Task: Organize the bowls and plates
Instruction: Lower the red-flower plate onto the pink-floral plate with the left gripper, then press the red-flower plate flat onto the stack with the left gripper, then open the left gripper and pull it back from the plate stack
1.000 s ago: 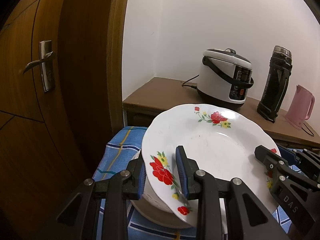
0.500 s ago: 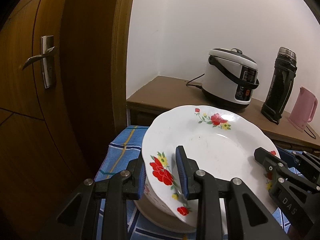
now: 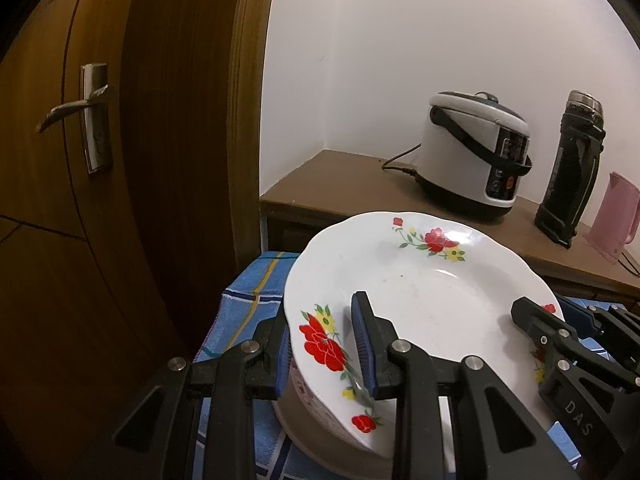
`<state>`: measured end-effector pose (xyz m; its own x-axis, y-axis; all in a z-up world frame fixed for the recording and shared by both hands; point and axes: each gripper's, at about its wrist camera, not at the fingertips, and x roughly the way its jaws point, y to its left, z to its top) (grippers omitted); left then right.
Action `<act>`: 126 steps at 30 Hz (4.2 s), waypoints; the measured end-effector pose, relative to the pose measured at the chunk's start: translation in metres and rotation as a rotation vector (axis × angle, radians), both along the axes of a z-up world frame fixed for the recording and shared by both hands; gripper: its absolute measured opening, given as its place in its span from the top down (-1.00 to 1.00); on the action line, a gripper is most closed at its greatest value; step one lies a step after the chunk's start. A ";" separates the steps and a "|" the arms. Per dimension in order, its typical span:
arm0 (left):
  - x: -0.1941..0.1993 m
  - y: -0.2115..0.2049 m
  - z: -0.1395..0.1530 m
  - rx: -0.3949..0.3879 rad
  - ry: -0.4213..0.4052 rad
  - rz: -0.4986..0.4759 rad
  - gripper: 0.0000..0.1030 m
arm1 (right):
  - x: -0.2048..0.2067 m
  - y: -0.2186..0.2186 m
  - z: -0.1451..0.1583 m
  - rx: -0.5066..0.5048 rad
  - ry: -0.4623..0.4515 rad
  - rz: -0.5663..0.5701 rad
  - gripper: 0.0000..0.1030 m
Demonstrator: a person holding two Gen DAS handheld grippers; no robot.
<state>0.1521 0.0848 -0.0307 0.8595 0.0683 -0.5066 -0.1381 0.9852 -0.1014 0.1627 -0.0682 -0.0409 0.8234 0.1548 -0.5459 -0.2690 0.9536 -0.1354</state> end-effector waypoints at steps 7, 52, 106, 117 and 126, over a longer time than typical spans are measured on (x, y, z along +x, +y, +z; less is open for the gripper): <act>0.009 0.002 -0.007 0.007 0.014 0.005 0.41 | 0.006 0.000 -0.005 -0.006 0.009 0.000 0.46; 0.033 0.010 -0.035 -0.048 0.105 -0.013 0.41 | 0.025 0.005 -0.034 -0.031 0.075 -0.037 0.42; 0.028 0.003 -0.033 0.006 0.081 -0.029 0.18 | 0.031 0.004 -0.038 -0.082 0.164 -0.019 0.39; 0.028 0.006 -0.033 -0.011 0.090 -0.010 -0.31 | 0.027 0.007 -0.040 -0.095 0.156 0.011 0.24; 0.029 0.010 -0.034 -0.026 0.096 0.000 -0.36 | 0.016 0.019 -0.036 -0.123 0.109 0.060 -0.05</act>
